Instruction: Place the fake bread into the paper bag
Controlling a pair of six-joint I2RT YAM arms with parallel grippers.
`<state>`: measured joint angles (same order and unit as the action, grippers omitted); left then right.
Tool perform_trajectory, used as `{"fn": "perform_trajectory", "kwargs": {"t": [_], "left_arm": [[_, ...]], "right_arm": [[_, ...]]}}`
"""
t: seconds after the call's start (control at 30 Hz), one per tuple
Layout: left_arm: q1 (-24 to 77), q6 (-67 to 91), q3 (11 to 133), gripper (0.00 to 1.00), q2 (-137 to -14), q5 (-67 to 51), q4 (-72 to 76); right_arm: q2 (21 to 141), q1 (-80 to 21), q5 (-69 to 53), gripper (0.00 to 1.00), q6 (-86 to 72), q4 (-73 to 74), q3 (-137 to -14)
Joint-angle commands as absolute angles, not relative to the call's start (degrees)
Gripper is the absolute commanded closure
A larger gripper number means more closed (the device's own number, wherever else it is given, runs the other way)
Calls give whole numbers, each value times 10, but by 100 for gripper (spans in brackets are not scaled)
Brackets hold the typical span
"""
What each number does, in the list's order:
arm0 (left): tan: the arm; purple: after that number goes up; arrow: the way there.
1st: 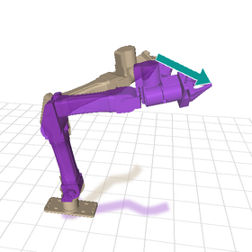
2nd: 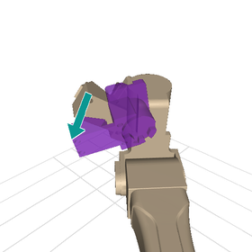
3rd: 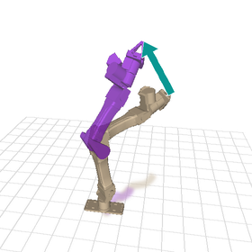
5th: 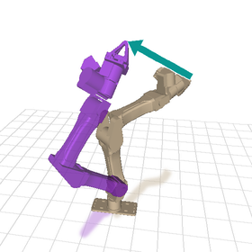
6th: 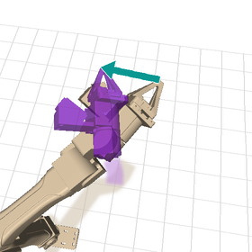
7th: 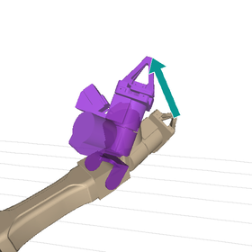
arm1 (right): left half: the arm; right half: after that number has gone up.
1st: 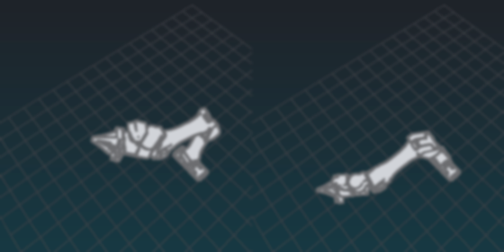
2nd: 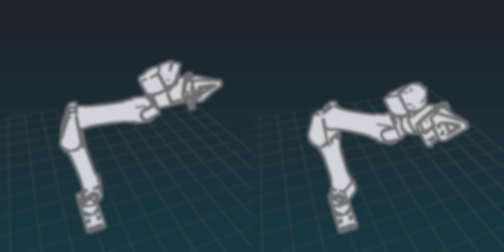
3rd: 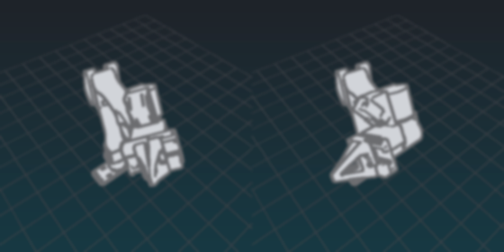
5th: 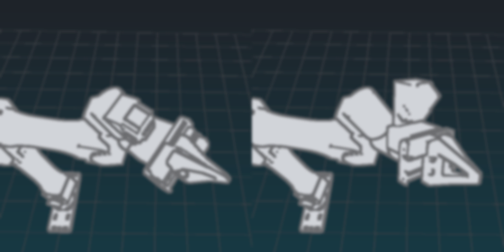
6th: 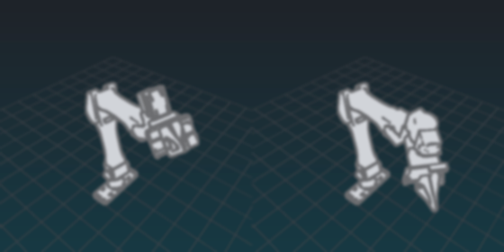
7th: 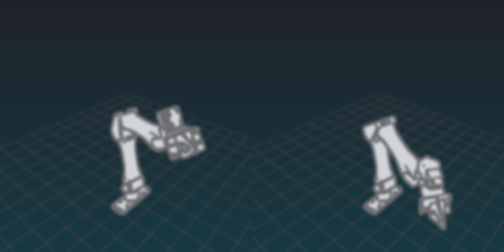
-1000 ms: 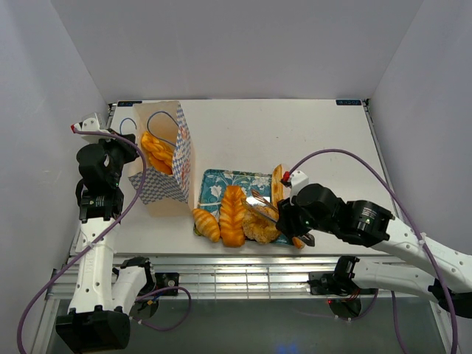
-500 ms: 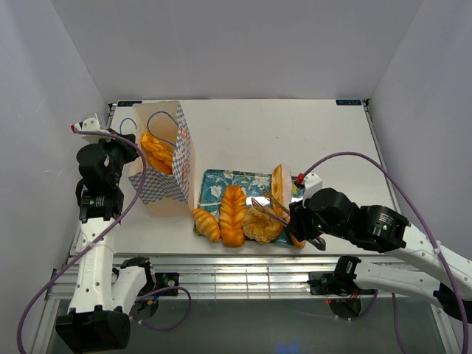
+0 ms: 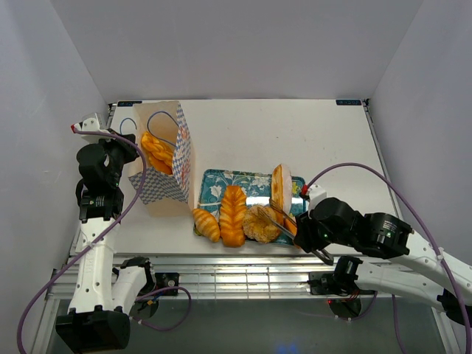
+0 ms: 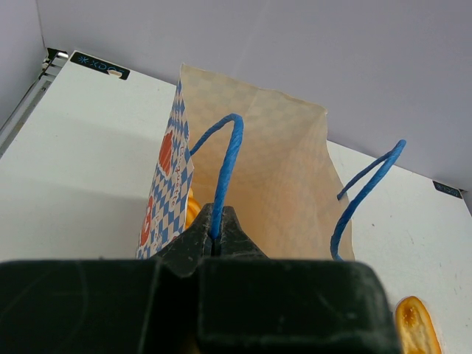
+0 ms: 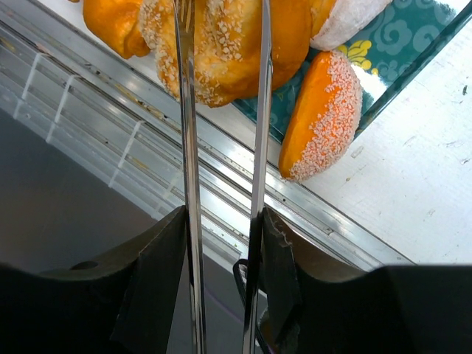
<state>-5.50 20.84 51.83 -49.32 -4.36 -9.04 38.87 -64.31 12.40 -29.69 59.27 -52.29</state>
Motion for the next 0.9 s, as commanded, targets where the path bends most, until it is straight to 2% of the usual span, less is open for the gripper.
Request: {"fn": "perform_trajectory", "kwargs": {"t": [0.0,0.1,0.17,0.3,0.43,0.53,0.6,0.73,0.87], "left_arm": [[-53,206,512,100,-489,-50,-96],[-53,204,513,100,-488,-44,-97],[-53,204,513,100,-488,-43,-97],[-54,204,513,100,-488,-41,-98],[-53,203,513,100,-486,-39,-98],[-54,203,513,100,-484,-38,-98],[-53,203,513,100,-484,-38,-98],[-52,203,513,100,-483,-37,-98],[-52,203,512,100,-483,-36,-98]], "right_arm": [[389,-646,140,51,-304,604,-519],[398,-646,152,52,-305,614,-520],[398,-646,152,57,-305,608,-521],[398,-646,142,68,-303,599,-526],[400,-646,140,85,-303,600,-532],[399,-647,132,92,-301,599,-538],[396,-647,124,90,-301,590,-545],[388,-646,113,75,-298,579,-566],[364,-646,120,68,-300,569,-586]]}}
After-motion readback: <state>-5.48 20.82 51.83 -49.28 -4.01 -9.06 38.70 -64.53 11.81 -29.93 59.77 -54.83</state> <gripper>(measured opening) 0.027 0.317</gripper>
